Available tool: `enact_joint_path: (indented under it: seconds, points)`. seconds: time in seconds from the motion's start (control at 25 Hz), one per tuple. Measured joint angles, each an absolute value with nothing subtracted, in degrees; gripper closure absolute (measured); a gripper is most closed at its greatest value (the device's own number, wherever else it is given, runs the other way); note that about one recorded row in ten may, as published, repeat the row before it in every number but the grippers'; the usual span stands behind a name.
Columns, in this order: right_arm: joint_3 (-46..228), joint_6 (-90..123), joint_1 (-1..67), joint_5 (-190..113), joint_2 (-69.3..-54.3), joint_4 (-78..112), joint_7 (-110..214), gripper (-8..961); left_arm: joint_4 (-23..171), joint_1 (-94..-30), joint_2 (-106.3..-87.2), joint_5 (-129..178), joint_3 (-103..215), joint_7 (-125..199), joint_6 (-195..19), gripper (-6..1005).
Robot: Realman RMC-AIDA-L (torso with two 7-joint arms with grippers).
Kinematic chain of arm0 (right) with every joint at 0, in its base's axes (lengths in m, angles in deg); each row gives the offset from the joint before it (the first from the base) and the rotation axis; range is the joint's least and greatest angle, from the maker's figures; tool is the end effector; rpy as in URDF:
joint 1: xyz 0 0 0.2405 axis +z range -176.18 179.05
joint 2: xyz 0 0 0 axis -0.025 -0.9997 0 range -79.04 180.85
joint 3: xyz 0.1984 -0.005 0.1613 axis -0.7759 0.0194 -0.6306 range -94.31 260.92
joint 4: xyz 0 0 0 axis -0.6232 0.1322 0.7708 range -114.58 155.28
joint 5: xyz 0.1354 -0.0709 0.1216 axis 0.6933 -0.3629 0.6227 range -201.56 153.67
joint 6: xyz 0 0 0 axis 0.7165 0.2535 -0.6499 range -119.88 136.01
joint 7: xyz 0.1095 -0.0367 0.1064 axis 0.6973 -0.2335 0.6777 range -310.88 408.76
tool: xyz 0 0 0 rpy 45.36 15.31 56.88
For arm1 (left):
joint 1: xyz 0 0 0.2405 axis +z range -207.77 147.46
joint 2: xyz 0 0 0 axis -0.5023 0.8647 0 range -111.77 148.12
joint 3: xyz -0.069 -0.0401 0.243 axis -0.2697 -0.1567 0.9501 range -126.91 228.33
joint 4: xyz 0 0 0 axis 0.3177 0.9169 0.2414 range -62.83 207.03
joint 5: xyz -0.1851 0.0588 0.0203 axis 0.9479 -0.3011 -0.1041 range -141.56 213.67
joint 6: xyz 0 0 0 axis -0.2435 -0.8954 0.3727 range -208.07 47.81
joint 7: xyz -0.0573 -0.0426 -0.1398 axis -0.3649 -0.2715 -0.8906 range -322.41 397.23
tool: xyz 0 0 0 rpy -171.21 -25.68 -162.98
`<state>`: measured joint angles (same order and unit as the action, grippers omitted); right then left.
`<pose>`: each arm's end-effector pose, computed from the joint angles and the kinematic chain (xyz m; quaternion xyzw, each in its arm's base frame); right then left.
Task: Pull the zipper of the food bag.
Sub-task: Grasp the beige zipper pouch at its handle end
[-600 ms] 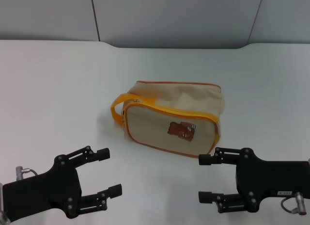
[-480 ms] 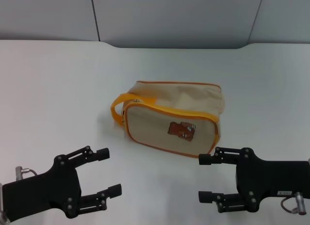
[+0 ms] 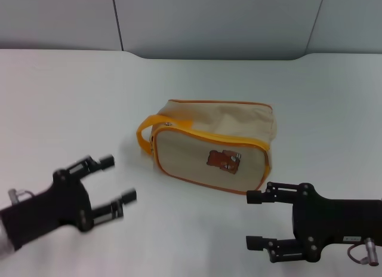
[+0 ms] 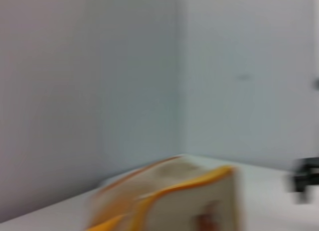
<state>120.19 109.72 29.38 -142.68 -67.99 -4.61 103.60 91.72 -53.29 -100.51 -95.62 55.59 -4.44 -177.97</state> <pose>0.2517 0.2569 -0.0392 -0.9489 0.0912 0.2993 0.0408 -0.3007 0.2507 -0.0204 -0.9063 -0.1402 -0.3200 0.2377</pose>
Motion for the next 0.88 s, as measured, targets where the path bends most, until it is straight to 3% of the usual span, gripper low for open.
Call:
enact_joint_path:
  seconds: [0.88]
  points:
    - [119.2, 108.5, 27.6, -142.4, -67.65, -4.7, 103.6, 191, 71.5, -63.4, -100.98, -93.1, 50.4, 11.5, -149.6, 246]
